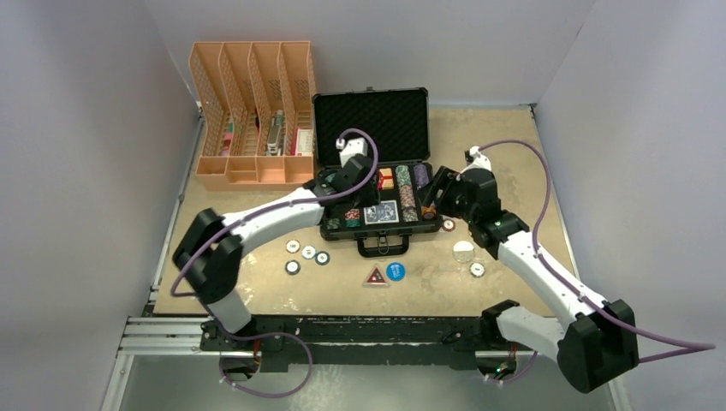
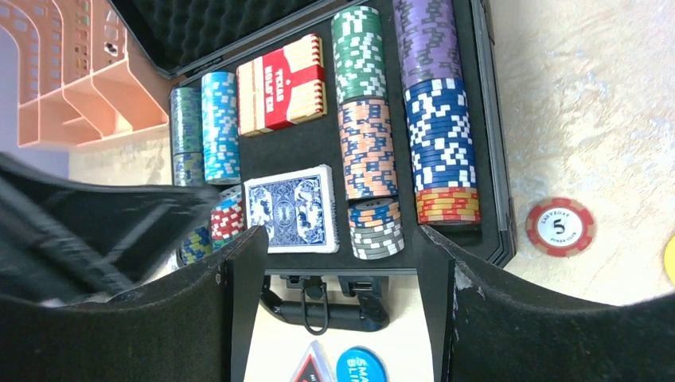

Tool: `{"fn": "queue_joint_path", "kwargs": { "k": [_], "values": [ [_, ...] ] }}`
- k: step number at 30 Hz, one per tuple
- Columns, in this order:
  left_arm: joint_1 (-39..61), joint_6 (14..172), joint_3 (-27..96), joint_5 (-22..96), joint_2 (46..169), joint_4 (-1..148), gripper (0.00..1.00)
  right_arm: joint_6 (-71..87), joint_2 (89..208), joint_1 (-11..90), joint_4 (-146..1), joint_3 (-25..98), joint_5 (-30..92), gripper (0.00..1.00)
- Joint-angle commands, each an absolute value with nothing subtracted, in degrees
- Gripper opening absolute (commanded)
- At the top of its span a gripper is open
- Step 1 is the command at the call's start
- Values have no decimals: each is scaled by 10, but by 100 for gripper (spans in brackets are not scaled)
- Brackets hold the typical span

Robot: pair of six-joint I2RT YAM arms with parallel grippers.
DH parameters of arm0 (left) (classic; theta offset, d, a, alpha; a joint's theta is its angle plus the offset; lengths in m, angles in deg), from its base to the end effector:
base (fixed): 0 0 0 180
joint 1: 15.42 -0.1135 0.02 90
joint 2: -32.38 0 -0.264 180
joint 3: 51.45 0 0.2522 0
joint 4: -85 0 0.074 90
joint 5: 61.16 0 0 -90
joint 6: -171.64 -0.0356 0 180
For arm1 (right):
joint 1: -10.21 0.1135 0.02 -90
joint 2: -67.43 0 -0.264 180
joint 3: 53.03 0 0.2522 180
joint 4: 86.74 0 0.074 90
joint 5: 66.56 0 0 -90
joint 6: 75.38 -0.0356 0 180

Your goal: Pack up texas hold em set

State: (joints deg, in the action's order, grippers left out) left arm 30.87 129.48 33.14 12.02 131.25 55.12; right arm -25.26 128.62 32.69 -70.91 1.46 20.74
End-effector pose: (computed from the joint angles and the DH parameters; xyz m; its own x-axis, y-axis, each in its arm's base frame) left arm 0.2719 -0.2695 0.2368 -0.7297 -0.2635 -0.6310 0.0113 0.9180 -0.3965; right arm 0.2265 0.0919 0.2734 -0.4908 0.4900 -0.7204 -0.0352 0.8150 0.5784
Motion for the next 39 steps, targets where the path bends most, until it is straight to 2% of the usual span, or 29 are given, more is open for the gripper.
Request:
{"fn": "queue_joint_path", "kwargs": {
  "k": [1, 4, 13, 26, 30, 36, 39],
  "values": [
    [310, 1231, 330, 40, 1178, 545, 39, -185, 1298, 348, -657, 55, 216, 70],
    [310, 1202, 318, -22, 1099, 517, 41, -185, 1318, 436, -624, 62, 157, 72],
    [310, 1150, 277, -208, 916, 492, 49, -221, 1397, 604, -555, 77, 120, 83],
    [310, 1136, 252, -239, 884, 505, 56, -254, 1599, 742, -471, 188, 83, 92],
    [310, 1136, 252, -246, 885, 500, 56, -262, 1631, 761, -462, 206, 88, 91],
    [310, 1137, 248, -251, 884, 497, 56, -267, 1643, 762, -465, 202, 105, 80],
    [309, 1138, 247, -252, 886, 497, 56, -276, 1652, 762, -460, 204, 101, 80]
  ]
}}
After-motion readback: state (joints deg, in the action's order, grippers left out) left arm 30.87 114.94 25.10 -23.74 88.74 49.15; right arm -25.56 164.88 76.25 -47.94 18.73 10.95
